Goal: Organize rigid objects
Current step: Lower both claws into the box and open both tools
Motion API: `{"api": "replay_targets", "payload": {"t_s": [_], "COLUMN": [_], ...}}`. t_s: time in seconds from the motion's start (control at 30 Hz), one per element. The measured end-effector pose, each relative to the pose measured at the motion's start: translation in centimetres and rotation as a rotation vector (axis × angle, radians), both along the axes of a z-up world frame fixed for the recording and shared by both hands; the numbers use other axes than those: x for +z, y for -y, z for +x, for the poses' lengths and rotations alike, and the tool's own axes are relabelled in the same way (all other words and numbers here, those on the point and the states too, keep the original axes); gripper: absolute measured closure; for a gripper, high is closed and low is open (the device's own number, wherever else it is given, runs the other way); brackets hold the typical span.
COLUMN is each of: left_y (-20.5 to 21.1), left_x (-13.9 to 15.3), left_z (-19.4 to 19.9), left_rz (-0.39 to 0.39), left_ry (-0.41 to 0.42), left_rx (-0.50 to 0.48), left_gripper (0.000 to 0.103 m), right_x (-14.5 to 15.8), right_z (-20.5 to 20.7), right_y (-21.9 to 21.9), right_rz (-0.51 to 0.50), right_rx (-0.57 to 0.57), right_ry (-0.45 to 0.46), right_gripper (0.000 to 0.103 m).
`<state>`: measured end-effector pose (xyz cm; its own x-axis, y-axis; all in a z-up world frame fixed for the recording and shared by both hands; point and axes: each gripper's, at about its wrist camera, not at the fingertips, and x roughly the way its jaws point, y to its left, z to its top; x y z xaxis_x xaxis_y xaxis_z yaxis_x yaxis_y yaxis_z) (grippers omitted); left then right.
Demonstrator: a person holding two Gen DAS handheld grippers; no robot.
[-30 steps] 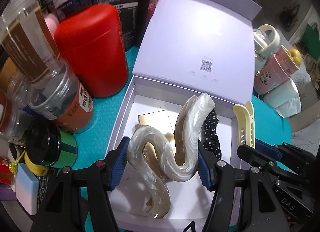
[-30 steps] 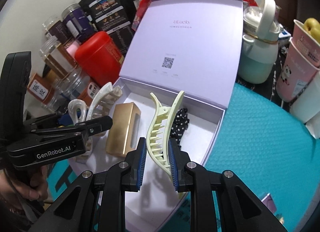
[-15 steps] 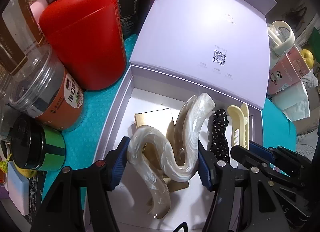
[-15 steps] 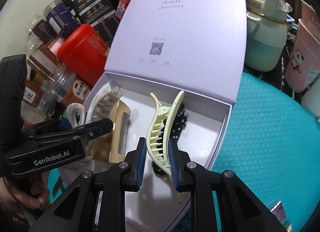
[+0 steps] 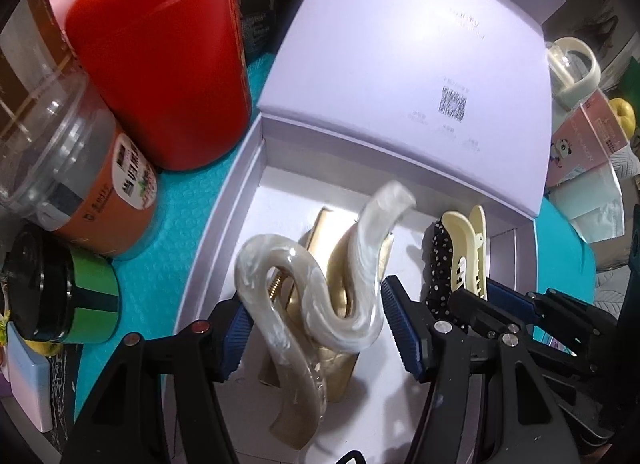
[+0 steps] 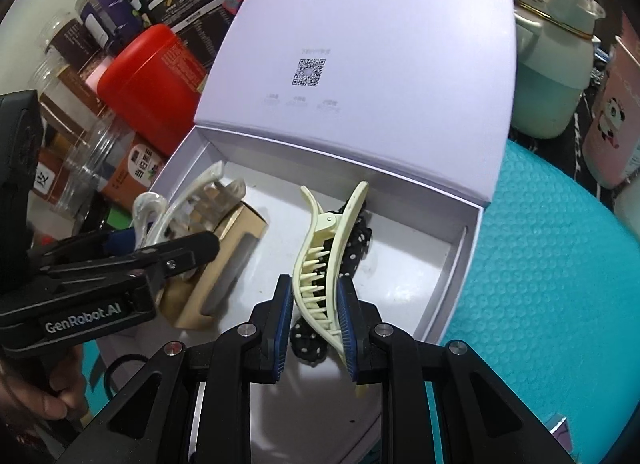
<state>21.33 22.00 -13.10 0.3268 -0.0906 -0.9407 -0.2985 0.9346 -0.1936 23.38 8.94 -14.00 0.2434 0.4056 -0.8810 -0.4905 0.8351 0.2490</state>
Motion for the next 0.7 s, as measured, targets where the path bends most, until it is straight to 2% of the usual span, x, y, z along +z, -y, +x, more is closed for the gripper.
{"api": "replay_targets", "payload": {"t_s": [0.07, 0.13, 0.17, 0.37, 0.7], "left_y": [-0.1, 0.0, 0.1, 0.6, 0.2], "left_x": [-0.5, -0.6, -0.5, 0.7, 3.4], "left_z": [0.3, 0.3, 0.3, -0.1, -1.7], "left_rz": [-0.019, -0.022, -0.016, 0.033, 0.066], "left_ry": [-0.01, -0.011, -0.007, 0.017, 0.027], "left_rx": [-0.004, -0.008, -0.011, -0.026, -0.035], "left_gripper": [0.042, 0.042, 0.042, 0.042, 0.041], "right_x": [0.0, 0.3, 0.4, 1.6, 4.0], "right_z": [0.1, 0.0, 0.0, -0.4, -1.4], "right_y": [-0.1, -0.2, -0.2, -0.5, 0.5], "right_rz": [-0.001, -0.004, -0.005, -0.016, -0.013], "right_rx": [-0.001, -0.003, -0.001, 0.016, 0.021], "right_ry": [-0.002, 0.0, 0.004, 0.031, 0.063], "right_gripper": [0.079, 0.066, 0.065, 0.065, 0.065]}}
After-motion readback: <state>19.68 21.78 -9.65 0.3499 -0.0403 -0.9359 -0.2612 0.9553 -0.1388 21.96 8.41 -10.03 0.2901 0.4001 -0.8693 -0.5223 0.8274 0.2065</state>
